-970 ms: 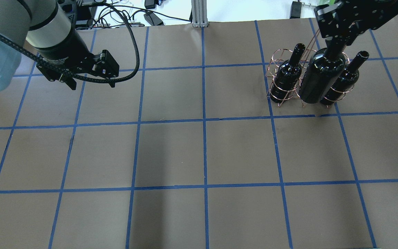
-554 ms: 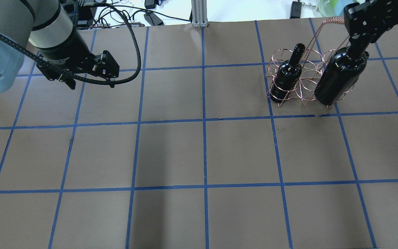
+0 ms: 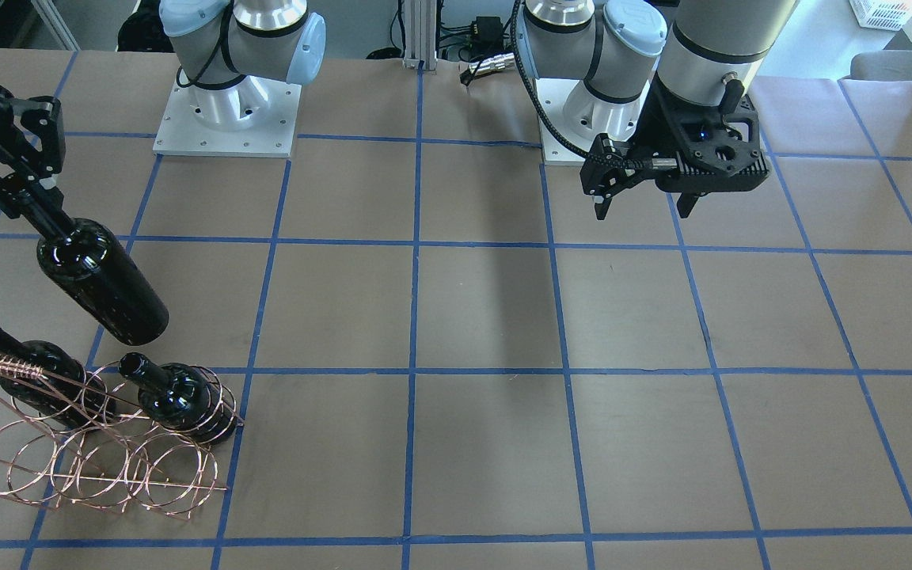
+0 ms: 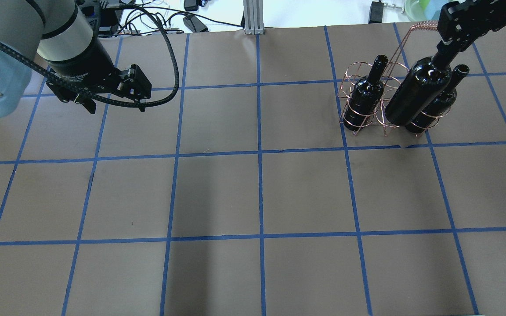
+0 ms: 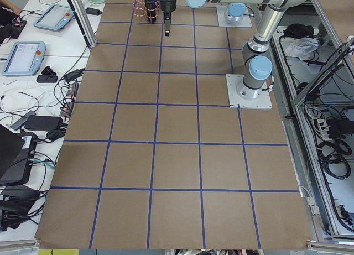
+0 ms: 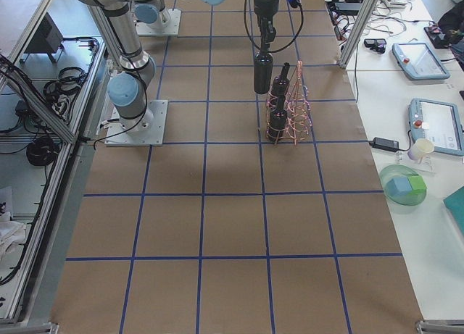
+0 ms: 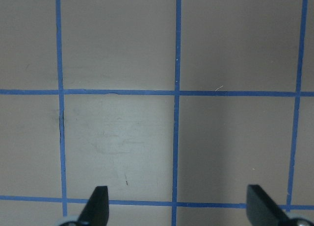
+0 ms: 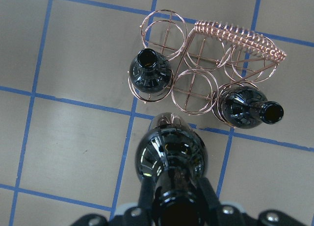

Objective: Place wine into wine basket
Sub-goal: 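Tilt and insert the bottle into the empty rack slot with the right gripper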

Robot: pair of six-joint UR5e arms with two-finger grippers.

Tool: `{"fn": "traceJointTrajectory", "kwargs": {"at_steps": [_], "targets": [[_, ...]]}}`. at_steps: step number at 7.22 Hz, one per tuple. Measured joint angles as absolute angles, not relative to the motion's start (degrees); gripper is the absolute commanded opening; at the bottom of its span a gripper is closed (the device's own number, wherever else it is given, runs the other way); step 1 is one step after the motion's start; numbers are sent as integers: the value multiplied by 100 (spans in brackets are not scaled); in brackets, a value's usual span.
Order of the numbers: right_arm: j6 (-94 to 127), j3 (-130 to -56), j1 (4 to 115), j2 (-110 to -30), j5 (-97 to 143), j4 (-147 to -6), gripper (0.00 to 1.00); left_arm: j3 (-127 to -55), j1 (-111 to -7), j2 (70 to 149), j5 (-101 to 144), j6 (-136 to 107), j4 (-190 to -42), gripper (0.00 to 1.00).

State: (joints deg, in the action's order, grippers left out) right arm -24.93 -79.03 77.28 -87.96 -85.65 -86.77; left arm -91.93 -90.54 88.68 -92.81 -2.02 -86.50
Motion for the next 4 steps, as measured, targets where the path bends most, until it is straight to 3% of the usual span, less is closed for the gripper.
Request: {"fn": "traceJointTrajectory", "kwargs": {"at_steps": [4], "targets": [[-2584,-7903,7613,-8455,-8569,-9200,0,-9193,-9037,8875,-9281,-202,-8648,100]]}}
